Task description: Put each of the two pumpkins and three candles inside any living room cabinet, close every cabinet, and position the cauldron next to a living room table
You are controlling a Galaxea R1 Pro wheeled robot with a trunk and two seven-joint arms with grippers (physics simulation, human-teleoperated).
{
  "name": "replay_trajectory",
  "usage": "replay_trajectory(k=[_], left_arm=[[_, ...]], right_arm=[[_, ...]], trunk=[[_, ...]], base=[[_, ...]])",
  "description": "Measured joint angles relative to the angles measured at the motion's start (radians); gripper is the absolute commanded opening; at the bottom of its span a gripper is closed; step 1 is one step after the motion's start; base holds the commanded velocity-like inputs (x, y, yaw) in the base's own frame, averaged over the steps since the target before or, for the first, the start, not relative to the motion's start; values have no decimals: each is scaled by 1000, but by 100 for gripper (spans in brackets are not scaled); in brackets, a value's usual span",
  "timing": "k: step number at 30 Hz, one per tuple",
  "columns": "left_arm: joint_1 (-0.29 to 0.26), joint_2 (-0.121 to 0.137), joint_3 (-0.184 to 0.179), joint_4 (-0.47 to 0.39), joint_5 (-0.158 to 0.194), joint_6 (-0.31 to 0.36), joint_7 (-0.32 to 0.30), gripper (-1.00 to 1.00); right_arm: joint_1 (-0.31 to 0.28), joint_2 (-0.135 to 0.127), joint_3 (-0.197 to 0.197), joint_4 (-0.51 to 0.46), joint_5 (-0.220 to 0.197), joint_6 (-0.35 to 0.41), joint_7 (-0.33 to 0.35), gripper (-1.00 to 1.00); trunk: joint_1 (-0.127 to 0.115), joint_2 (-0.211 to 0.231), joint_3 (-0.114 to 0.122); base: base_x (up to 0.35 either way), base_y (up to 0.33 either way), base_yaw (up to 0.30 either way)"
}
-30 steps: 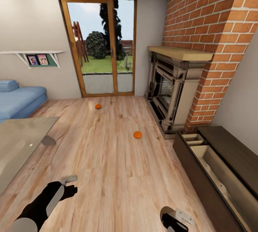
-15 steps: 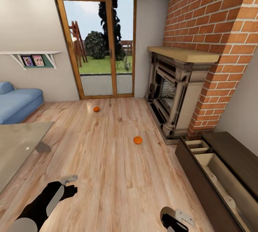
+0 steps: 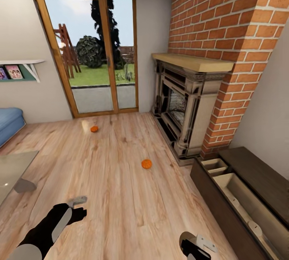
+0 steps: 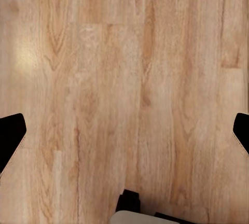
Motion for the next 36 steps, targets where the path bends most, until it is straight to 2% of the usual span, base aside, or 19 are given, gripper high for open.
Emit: replay_trajectory(k=[10,18,36], left_arm=[[0,0,0,0,0,-1,0,100],[0,0,0,0,0,-1,0,100],[0,0,0,0,0,-1,0,100]], right_arm=[[-1,0,-1,0,-2,1,0,-100],[0,-1,-1,0,-2,2,0,-100],[0,-2,-1,0,-5,3,1,-100]], trunk=[[0,0,7],[0,0,12],[0,0,20]], base=[[283,226,-272],[228,103,-272],[24,3,-275]])
